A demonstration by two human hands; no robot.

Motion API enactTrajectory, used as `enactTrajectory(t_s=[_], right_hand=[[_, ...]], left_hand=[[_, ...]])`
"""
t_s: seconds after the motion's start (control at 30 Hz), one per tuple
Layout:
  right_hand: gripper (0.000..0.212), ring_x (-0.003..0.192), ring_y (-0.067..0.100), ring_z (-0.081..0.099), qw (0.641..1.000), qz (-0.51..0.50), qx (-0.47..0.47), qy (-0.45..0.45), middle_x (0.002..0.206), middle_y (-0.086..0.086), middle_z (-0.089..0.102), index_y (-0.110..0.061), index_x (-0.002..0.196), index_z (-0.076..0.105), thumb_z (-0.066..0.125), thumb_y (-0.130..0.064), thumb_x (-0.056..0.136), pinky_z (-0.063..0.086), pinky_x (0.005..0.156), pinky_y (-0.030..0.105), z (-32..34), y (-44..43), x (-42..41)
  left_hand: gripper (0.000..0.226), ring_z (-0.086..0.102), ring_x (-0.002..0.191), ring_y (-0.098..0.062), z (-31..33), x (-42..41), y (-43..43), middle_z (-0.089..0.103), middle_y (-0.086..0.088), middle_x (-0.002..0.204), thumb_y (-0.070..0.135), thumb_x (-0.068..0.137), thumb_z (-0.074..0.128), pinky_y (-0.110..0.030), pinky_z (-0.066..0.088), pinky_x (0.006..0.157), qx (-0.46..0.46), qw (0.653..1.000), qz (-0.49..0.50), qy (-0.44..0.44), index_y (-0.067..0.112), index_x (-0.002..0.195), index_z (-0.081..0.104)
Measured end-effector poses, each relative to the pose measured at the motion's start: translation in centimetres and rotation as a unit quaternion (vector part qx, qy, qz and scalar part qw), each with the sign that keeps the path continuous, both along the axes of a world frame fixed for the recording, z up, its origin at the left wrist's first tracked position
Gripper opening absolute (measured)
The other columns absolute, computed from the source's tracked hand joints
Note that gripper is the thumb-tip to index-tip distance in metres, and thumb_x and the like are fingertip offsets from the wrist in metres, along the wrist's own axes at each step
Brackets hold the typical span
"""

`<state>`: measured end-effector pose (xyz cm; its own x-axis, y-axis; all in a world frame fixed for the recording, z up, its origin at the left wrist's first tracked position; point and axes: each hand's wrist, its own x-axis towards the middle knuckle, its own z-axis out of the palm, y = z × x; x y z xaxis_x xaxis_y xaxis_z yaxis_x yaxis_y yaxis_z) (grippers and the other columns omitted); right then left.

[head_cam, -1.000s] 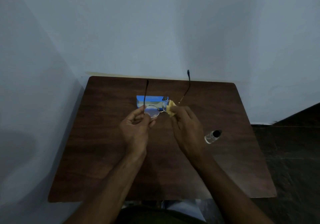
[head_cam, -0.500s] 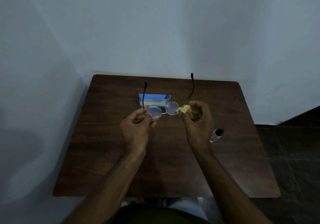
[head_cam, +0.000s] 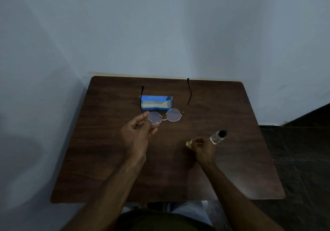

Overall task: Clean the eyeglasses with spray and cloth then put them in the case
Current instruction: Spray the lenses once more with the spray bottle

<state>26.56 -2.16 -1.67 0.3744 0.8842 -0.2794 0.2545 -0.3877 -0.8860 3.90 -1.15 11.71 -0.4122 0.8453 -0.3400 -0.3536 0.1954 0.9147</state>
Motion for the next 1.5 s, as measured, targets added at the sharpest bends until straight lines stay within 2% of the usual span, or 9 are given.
enactTrajectory(t_s=[0.23,0.47,0.6,0.73,0.87,1.03,1.17,1.3,1.5], right_hand=[[0.015,0.074,0.002,0.067,0.991,0.074,-0.042,-0.100,0.076,-0.010,0.073,-0.024,0.079,0.073,0.087,-0.027,0.080,0.051,0.067,0.027,-0.8,-0.7,0.5],[0.057,0.115,0.034,0.060,0.966,-0.155,-0.011,-0.204,0.128,0.015,0.060,-0.009,0.133,0.053,0.077,-0.033,0.088,0.051,0.092,0.045,0.1,-2.5,4.0],[0.080,0.126,0.037,0.055,0.971,-0.129,0.003,-0.203,0.143,0.017,0.051,-0.009,0.148,0.039,0.082,-0.036,0.086,0.049,0.098,0.048,0.5,-1.1,5.0],[0.064,0.125,0.030,0.057,0.983,-0.101,0.010,-0.156,0.139,0.013,0.057,-0.010,0.144,0.046,0.078,-0.031,0.091,0.046,0.098,0.037,0.4,0.4,5.1],[0.033,0.104,0.029,0.065,0.992,-0.046,0.061,-0.102,0.114,0.009,0.066,-0.014,0.121,0.055,0.067,-0.036,0.098,0.055,0.090,0.050,0.4,1.4,4.9],[0.037,0.081,0.005,0.065,0.987,0.058,0.147,0.025,0.098,-0.009,0.062,-0.022,0.132,0.053,0.067,-0.026,0.098,0.055,0.074,0.026,7.2,1.0,0.8],[0.050,0.070,0.036,0.061,0.956,0.148,0.202,0.154,0.089,0.015,0.059,-0.023,0.138,0.053,0.056,-0.015,0.089,0.058,0.064,0.051,13.0,0.0,-2.3],[0.064,0.054,0.033,0.051,0.929,0.188,0.190,0.256,0.081,0.022,0.057,-0.024,0.149,0.045,0.046,-0.004,0.089,0.048,0.046,0.039,15.4,0.1,-3.8],[0.070,0.061,0.032,0.061,0.937,0.210,0.206,0.190,0.099,0.021,0.064,-0.035,0.156,0.037,0.056,-0.005,0.096,0.055,0.054,0.037,17.2,-0.1,-4.4]], left_hand=[[0.028,0.080,0.093,-0.029,-0.6,0.3,-0.5,0.080,-0.014,0.102,-0.001,0.098,0.067,-0.030,0.065,0.071,-0.017,0.999,-0.026,0.012,0.008,0.123,0.073],[0.028,0.080,0.091,-0.024,-0.2,0.3,-0.4,0.081,-0.005,0.099,0.001,0.097,0.068,-0.028,0.064,0.069,-0.033,0.999,-0.029,0.022,0.011,0.123,0.073],[0.028,0.080,0.091,-0.024,0.2,0.8,-0.3,0.081,-0.003,0.097,0.001,0.097,0.069,-0.027,0.064,0.068,-0.038,0.998,-0.043,0.021,0.012,0.123,0.073],[0.028,0.080,0.088,-0.021,1.0,1.0,-0.4,0.081,0.000,0.092,-0.001,0.098,0.067,-0.025,0.064,0.066,-0.031,0.998,-0.052,0.028,0.011,0.121,0.074],[0.028,0.080,0.090,-0.028,1.6,0.4,-0.3,0.080,-0.013,0.100,-0.001,0.097,0.068,-0.027,0.064,0.068,-0.017,0.999,-0.046,0.019,0.007,0.123,0.073],[0.024,0.080,0.083,-0.024,2.7,-1.2,-0.2,0.081,-0.017,0.099,-0.001,0.097,0.066,-0.028,0.064,0.069,-0.009,0.999,-0.048,-0.007,0.003,0.120,0.074],[0.022,0.078,0.073,-0.015,4.3,-2.4,0.0,0.082,-0.009,0.091,-0.002,0.097,0.065,-0.023,0.063,0.066,-0.013,0.997,-0.065,-0.038,0.002,0.117,0.074],[0.019,0.079,0.072,-0.013,5.7,-3.4,-0.1,0.082,-0.005,0.089,-0.001,0.097,0.065,-0.022,0.063,0.064,-0.003,0.997,-0.075,-0.037,0.007,0.111,0.075],[0.020,0.079,0.073,-0.013,6.1,-4.2,-0.5,0.082,-0.007,0.093,0.000,0.097,0.065,-0.022,0.062,0.064,-0.008,0.996,-0.069,-0.047,0.004,0.115,0.074]])
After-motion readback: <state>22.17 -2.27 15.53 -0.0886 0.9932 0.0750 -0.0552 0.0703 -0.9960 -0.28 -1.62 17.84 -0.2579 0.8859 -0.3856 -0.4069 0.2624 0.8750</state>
